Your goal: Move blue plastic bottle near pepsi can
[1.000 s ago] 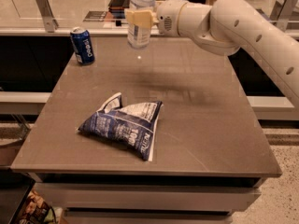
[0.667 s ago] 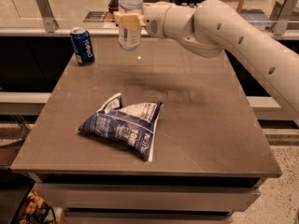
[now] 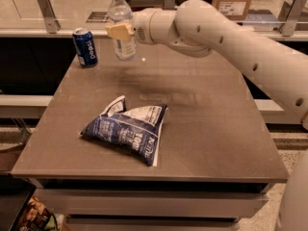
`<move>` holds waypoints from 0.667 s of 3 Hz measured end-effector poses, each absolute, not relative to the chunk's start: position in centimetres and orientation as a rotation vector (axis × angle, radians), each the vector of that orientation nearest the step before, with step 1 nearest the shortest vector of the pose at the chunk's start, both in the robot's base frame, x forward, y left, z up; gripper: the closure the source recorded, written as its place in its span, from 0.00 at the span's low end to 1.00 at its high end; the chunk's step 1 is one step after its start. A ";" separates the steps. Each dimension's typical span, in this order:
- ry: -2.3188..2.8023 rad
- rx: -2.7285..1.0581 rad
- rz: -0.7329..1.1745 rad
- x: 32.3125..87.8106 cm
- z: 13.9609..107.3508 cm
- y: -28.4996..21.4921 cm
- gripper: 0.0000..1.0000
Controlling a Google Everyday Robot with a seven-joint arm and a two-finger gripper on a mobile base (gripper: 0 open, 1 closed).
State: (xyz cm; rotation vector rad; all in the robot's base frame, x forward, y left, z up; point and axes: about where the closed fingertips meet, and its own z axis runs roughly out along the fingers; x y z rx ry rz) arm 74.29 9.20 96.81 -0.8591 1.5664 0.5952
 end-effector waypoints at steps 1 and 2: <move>1.571 -0.857 0.598 75.2 95.5 9.9 1.00; 1.557 -0.866 0.629 75.8 94.3 11.0 1.00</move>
Offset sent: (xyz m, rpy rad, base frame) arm 0.0234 0.0241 -0.0406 0.0362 0.0080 0.0473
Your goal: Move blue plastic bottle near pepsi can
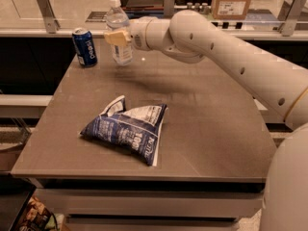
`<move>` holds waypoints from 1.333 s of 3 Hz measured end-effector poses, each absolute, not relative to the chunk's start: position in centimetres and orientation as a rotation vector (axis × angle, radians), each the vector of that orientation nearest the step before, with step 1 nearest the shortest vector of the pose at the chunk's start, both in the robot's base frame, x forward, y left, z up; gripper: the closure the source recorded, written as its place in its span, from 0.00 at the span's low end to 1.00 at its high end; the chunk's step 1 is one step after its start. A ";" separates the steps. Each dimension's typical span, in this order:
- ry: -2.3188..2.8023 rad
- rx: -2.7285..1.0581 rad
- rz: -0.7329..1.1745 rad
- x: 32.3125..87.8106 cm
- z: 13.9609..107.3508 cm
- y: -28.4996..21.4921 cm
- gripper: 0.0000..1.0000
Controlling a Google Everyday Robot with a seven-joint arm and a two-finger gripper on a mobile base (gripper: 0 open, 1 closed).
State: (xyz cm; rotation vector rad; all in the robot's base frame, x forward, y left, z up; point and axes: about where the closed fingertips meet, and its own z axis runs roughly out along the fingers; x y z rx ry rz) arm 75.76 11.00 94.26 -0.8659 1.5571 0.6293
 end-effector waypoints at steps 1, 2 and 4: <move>1.544 -0.880 0.663 76.3 93.5 11.8 1.00; 1.543 -0.900 0.684 76.5 93.3 12.4 1.00; 1.574 -0.929 0.730 76.9 91.9 13.9 1.00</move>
Offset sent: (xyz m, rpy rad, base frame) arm 0.0131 0.0151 -0.0126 0.0068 0.0233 0.0776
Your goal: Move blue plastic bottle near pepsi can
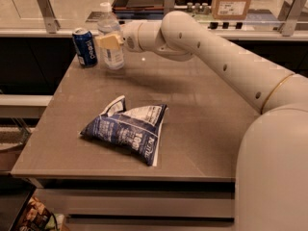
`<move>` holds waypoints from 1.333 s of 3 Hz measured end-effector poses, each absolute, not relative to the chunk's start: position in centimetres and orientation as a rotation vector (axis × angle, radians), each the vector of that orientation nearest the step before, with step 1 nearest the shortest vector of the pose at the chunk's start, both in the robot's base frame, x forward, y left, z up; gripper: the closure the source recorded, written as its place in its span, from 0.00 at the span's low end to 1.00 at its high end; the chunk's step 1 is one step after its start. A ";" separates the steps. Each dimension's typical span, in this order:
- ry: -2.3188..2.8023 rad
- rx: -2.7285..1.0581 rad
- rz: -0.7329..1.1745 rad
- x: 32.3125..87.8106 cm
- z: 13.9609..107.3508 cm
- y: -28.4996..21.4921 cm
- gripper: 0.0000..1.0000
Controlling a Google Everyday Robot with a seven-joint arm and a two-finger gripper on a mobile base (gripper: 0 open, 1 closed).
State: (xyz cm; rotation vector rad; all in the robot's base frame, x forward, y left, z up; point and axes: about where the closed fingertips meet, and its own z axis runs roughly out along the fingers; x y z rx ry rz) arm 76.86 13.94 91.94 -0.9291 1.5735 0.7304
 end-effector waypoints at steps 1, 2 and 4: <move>1.570 -0.929 0.751 76.9 91.5 14.3 1.00; 1.569 -0.932 0.754 76.8 91.5 14.6 0.82; 1.568 -0.938 0.761 76.7 91.4 15.1 0.38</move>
Offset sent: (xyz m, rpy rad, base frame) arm 0.0004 0.0033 -0.0037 0.0096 0.0062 0.0101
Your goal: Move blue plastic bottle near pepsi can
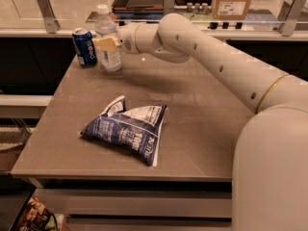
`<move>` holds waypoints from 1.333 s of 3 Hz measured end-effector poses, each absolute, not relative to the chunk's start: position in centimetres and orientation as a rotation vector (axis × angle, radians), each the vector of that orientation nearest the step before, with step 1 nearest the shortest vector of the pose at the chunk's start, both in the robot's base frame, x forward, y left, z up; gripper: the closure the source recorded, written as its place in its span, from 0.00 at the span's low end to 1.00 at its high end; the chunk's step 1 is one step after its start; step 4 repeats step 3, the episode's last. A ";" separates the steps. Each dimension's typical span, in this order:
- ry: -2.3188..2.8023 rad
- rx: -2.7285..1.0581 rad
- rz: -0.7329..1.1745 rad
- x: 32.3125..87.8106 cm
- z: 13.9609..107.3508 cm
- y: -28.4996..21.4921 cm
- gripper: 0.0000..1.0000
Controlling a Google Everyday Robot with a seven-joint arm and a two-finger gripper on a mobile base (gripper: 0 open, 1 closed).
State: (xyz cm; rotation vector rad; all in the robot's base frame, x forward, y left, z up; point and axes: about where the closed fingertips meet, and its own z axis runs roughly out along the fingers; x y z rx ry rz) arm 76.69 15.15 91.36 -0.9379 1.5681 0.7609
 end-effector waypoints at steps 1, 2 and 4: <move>1.567 -0.942 0.766 76.6 91.3 15.5 0.06; 1.566 -0.945 0.769 76.5 91.2 15.8 0.00; 1.566 -0.945 0.770 76.5 91.2 15.8 0.00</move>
Offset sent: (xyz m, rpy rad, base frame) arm -0.0006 0.0021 -0.0004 0.0002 0.0008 0.0030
